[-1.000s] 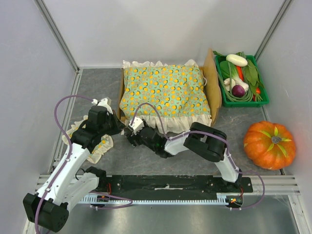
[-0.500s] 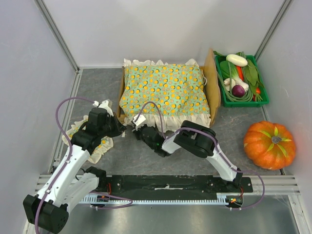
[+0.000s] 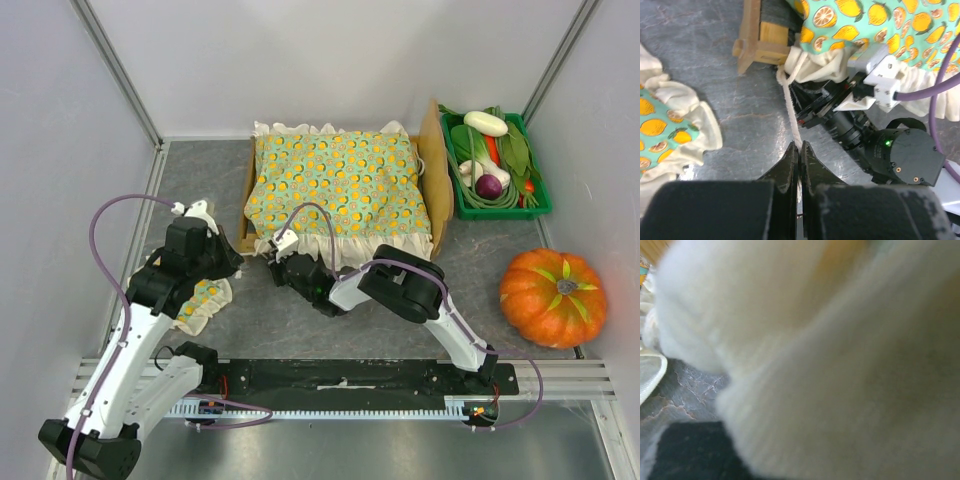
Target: Set up the pet bed
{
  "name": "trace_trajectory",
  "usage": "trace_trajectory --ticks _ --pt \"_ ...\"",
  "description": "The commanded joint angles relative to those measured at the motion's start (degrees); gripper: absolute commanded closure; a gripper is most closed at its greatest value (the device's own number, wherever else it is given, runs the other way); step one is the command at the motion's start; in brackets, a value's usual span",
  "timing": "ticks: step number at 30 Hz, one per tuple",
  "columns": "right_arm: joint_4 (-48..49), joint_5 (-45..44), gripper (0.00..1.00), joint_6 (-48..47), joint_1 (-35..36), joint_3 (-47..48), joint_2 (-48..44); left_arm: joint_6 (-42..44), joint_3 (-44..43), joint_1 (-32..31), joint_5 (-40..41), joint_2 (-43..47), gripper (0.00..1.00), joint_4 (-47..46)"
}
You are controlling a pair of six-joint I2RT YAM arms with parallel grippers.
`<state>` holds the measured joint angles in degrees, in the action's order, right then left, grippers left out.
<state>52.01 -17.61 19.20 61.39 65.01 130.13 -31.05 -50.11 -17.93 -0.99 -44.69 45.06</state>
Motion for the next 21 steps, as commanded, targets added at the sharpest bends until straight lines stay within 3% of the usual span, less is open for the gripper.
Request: trace_trajectory --ticks 1,12,21 --pt "-4.8 -0.8 1.00 5.4 -2.4 0.2 -0.9 2.2 -4.9 0.3 5.4 2.7 0.98 3.7" --pt "-8.8 -14.8 1.00 9.2 0.3 -6.3 -8.1 4.0 -3.5 1.4 17.2 -0.8 0.98 3.4" --pt "-9.3 -19.0 1.00 10.2 3.0 -8.1 -10.0 9.5 -4.5 10.1 15.4 -9.0 0.98 -1.7"
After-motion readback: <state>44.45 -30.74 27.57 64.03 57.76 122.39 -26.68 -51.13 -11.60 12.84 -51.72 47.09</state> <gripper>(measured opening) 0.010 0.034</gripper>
